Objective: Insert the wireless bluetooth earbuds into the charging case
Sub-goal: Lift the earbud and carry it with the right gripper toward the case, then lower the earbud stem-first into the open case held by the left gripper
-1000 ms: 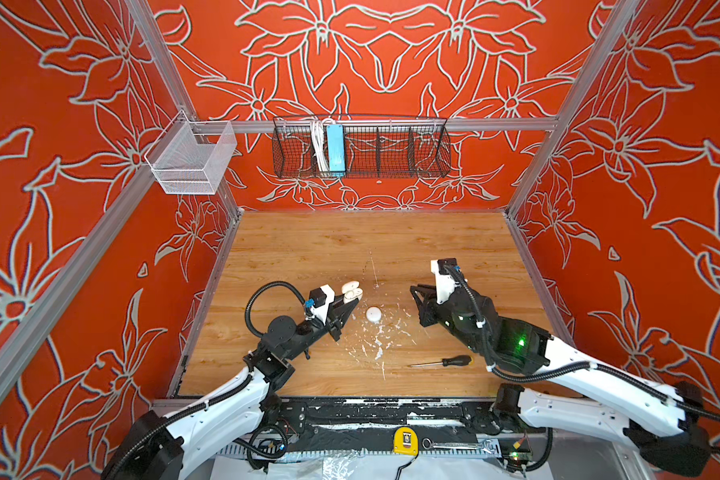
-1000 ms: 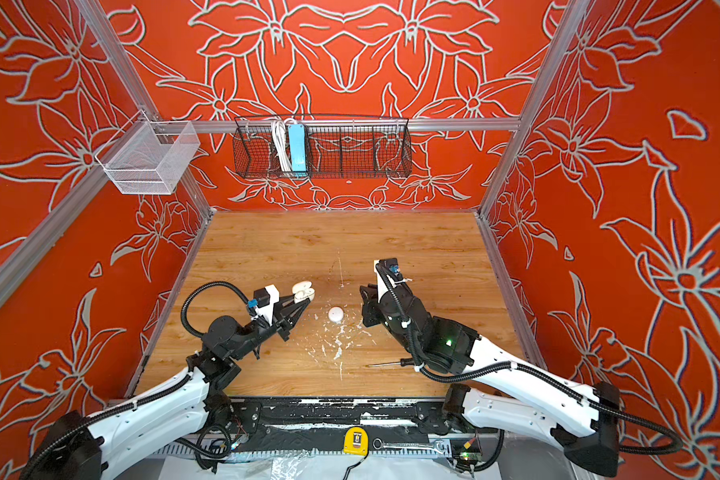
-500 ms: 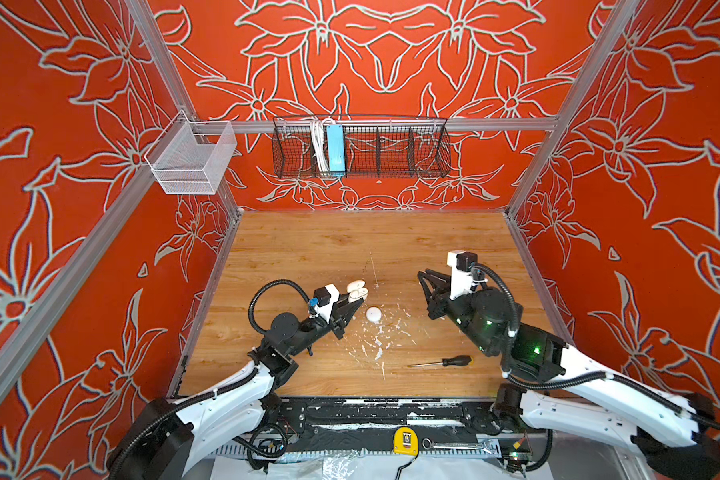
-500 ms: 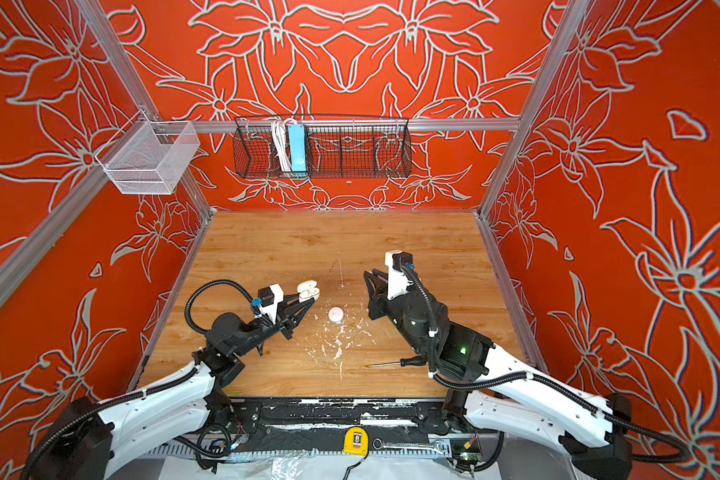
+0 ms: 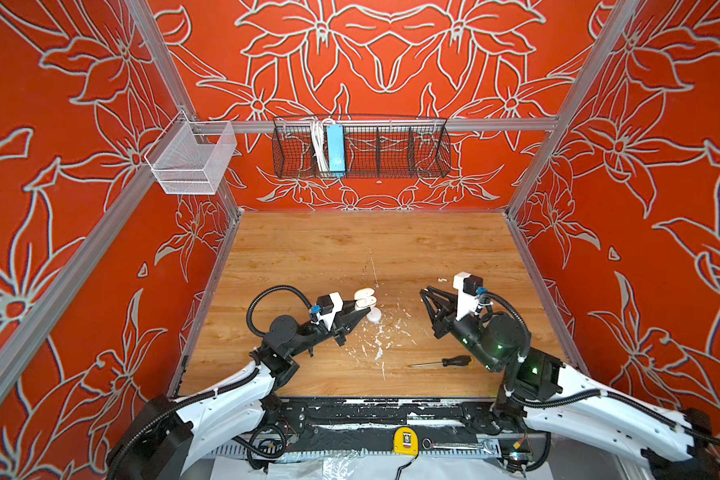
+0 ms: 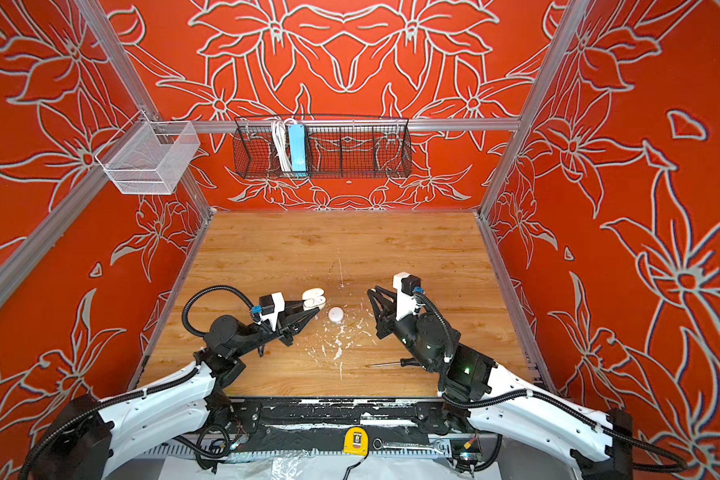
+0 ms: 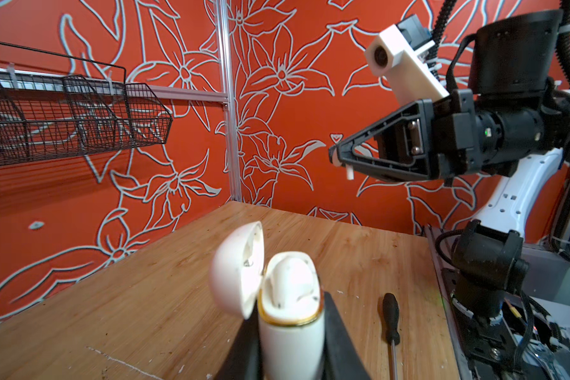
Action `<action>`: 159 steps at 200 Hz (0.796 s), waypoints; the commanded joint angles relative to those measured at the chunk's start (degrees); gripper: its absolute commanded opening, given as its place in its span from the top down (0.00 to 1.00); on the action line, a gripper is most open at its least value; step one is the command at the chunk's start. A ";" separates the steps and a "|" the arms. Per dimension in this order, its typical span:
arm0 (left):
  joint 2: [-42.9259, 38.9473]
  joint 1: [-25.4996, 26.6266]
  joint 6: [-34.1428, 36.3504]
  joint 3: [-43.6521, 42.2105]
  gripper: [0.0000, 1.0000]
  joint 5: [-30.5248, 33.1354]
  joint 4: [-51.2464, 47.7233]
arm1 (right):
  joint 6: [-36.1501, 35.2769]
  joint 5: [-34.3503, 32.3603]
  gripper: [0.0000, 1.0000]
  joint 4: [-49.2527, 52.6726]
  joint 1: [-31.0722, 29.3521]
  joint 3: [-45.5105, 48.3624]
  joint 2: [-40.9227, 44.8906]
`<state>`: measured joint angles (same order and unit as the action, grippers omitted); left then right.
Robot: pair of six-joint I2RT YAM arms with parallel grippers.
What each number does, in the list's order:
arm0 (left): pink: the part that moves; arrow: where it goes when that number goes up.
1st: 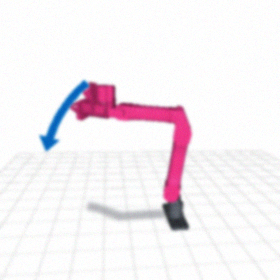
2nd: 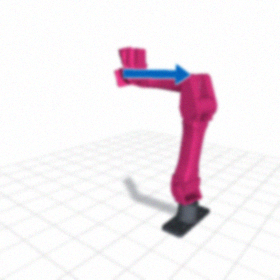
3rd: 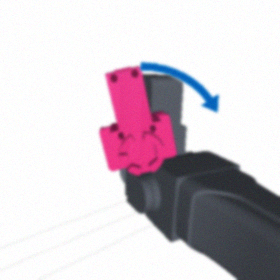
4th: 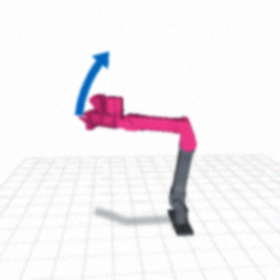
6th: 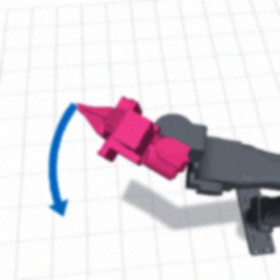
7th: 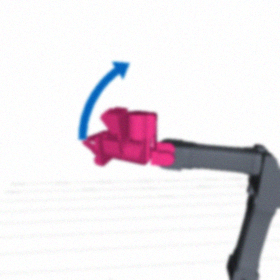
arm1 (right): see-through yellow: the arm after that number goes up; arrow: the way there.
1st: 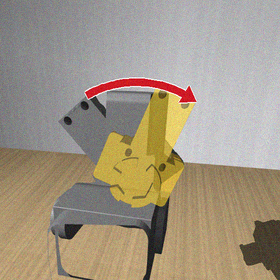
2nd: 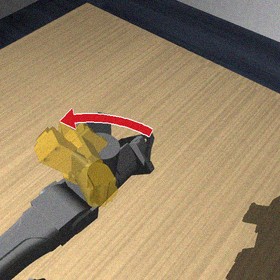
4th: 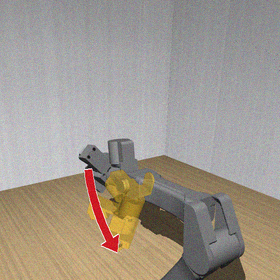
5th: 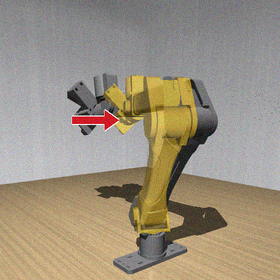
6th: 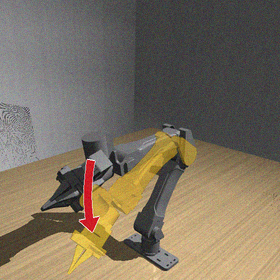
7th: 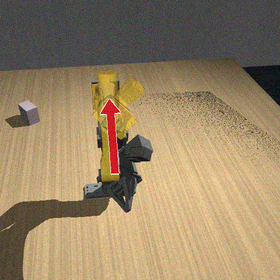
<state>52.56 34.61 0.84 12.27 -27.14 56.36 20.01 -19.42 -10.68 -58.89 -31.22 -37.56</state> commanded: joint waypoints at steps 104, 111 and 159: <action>1.90 0.55 2.41 1.90 1.00 -2.64 -0.17 | 0.80 12.30 0.98 -17.56 -4.73 -5.65 -17.42; 1.63 0.55 2.57 1.98 1.00 -2.57 -0.64 | 0.53 12.15 0.98 -17.99 -5.27 -5.75 -17.84; -0.14 0.63 2.85 1.97 1.00 -3.15 -1.43 | -1.54 9.08 0.97 -20.56 -6.10 -4.97 -19.59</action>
<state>53.91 34.89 3.01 12.43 -29.69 54.46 19.70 -8.10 -27.27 -64.71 -35.09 -56.82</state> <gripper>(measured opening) 0.227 0.203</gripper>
